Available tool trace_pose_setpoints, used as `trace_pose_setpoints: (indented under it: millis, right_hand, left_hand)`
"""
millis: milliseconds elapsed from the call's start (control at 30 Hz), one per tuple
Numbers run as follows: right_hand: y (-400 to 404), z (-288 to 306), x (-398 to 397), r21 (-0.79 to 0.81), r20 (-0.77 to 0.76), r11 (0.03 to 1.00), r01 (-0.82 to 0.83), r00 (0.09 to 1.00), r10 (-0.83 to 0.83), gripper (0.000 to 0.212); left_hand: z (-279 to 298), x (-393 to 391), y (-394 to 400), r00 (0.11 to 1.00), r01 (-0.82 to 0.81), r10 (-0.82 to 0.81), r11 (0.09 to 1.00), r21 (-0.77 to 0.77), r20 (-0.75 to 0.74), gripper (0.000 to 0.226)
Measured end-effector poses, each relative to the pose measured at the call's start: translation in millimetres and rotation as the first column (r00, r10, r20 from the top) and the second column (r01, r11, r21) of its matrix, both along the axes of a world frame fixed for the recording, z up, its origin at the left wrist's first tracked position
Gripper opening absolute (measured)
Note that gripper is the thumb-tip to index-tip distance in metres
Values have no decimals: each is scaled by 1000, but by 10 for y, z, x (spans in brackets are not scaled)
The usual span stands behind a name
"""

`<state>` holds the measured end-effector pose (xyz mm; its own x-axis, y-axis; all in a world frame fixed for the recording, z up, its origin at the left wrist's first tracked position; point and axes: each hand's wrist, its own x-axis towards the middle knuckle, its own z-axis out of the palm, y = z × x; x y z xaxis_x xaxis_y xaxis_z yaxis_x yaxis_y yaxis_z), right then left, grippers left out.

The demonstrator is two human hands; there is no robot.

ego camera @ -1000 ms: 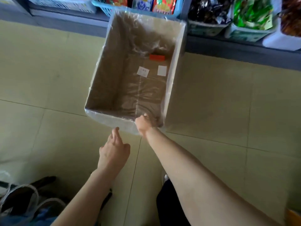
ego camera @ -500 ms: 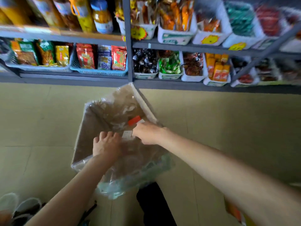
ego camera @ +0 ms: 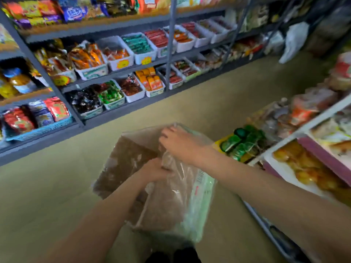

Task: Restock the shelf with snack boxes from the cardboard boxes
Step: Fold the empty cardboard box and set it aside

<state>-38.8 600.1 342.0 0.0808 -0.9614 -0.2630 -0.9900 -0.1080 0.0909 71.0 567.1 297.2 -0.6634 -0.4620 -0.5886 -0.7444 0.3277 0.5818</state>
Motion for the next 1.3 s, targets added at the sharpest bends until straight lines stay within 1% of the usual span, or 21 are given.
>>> trace_pose_setpoints:
  millis: [67, 133, 167, 233, 267, 367, 400, 500, 533, 600, 633, 700, 733, 767, 833, 933, 967, 1033, 1133, 1200, 1300]
  right_hand:
    - [613, 133, -127, 64, 78, 972, 228, 969, -233, 33]
    - [1210, 223, -229, 151, 204, 888, 434, 865, -458, 40]
    - [1498, 265, -277, 166, 258, 848, 503, 808, -530, 44]
    - [2075, 349, -382, 186, 311, 793, 580, 731, -607, 44]
    - [2401, 390, -421, 238, 312, 772, 589, 706, -635, 40]
    - [3435, 383, -431, 485, 321, 640, 596, 559, -764, 23]
    - [3760, 336, -394, 507, 343, 628, 591, 530, -775, 31]
    - [4611, 150, -255, 457, 461, 597, 659, 398, -793, 51]
    - [4818, 106, -211, 427, 454, 586, 688, 397, -797, 58]
    - [5186, 79, -156, 362, 318, 583, 727, 492, -811, 63]
    - [5366, 68, -128, 340, 230, 565, 752, 516, -825, 62]
    - [5783, 52, -89, 307, 108, 480, 822, 471, -875, 54]
    - [6023, 69, -44, 286, 74, 439, 852, 437, -896, 49]
    - [6286, 79, 19, 255, 60, 396, 882, 394, -917, 45]
    - [6792, 57, 134, 202, 72, 292, 935, 283, -956, 40]
    - [7485, 73, 246, 158, 78, 128, 979, 117, -990, 38]
    - [7724, 75, 257, 143, 74, 80, 987, 70, -995, 38]
    - [8234, 108, 268, 131, 66, 0, 991, -9, -998, 39]
    - [9043, 145, 285, 192, 83, -104, 976, -122, -989, 40]
    - [9609, 104, 309, 227, 61, -175, 958, -194, -979, 39]
    - [10461, 9, 368, 287, 66, -281, 916, -312, -948, 36]
  left_hand:
    - [12, -234, 409, 998, -55, 57, 997, 52, -34, 32]
    - [40, -423, 867, 987, -121, 133, 984, 128, -86, 30]
    - [56, -504, 1121, 980, -152, 171, 974, 170, -98, 29]
    - [66, -669, 1673, 973, -189, 212, 960, 208, -94, 33]
    - [72, -742, 1971, 971, -203, 224, 957, 206, -87, 37]
    - [16, -920, 2821, 973, -210, 223, 963, 172, -61, 45]
    - [4, -940, 3080, 973, -211, 224, 963, 168, -61, 44]
    - [26, -1031, 3856, 977, -191, 204, 965, 182, -55, 38]
    - [44, -1046, 4112, 980, -177, 193, 962, 208, -56, 36]
    - [102, -1109, 4592, 982, -152, 175, 952, 264, -67, 36]
    - [145, -1130, 4831, 983, -144, 168, 953, 268, -68, 37]
    - [199, -1178, 5305, 988, -108, 136, 951, 288, -78, 43]
    - [220, -1186, 5544, 990, -80, 113, 942, 327, -84, 43]
    - [233, -1184, 5794, 992, -47, 85, 933, 358, -91, 38]
    - [256, -1174, 6285, 996, 29, 3, 938, 344, -92, 25]
    - [300, -1151, 7016, 983, 169, -136, 931, 322, -125, 28]
    - [339, -1156, 7258, 975, 212, -174, 917, 339, -141, 25]
    - [421, -1132, 7715, 953, 303, -264, 853, 424, -150, 13]
    - [492, -1091, 8303, 908, 405, -388, 718, 566, -157, 24]
    - [450, -1071, 8655, 869, 475, -472, 708, 523, -151, 35]
    - [297, -1029, 9120, 828, 538, -553, 740, 403, -89, 40]
